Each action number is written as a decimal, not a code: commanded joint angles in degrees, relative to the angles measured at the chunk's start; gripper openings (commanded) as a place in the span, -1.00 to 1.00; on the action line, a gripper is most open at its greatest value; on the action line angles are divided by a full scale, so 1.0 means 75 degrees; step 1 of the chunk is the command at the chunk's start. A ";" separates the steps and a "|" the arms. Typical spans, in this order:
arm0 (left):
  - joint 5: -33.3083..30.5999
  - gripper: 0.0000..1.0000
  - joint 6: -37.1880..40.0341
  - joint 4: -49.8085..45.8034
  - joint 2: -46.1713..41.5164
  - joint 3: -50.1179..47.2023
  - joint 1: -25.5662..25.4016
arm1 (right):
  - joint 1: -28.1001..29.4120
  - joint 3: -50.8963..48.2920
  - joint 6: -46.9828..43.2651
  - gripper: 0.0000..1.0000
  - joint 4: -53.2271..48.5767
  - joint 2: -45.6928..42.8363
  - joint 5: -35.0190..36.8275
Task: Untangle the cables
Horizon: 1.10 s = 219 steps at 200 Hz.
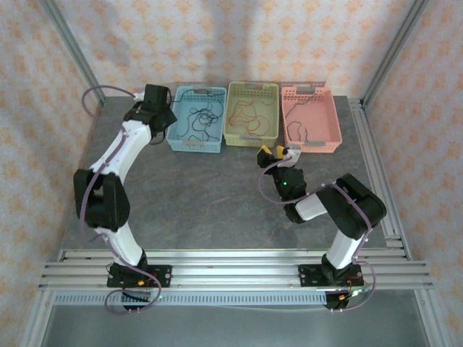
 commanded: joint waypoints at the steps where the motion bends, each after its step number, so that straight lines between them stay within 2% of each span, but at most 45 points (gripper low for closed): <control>1: -0.0245 -1.00 -0.0069 -0.0934 0.0719 0.0898 0.0140 | 0.0018 0.0164 0.0133 0.27 0.0108 0.0043 -0.0175; 48: -0.0405 -1.00 0.0029 -0.1514 0.2285 0.2459 0.0145 | 0.0018 0.0162 0.0108 0.25 0.0108 0.0032 -0.0182; 119: -0.0046 -1.00 0.0036 -0.1355 0.3177 0.2706 -0.0040 | 0.0018 0.0187 0.0105 0.24 0.0102 0.0089 -0.0176; 160: 0.0580 -0.25 0.0210 -0.0682 0.2725 0.1993 -0.0128 | 0.0024 0.0221 0.0115 0.24 0.0101 0.0127 -0.0351; 177: 0.0719 -0.05 0.0259 -0.0658 0.2470 0.1893 -0.0137 | 0.0024 0.0257 0.0105 0.24 0.0110 0.0161 -0.0483; 219: 0.1140 0.04 0.0199 -0.0475 0.1559 0.1296 -0.0147 | 0.0020 0.0263 0.0102 0.23 0.0108 0.0191 -0.0516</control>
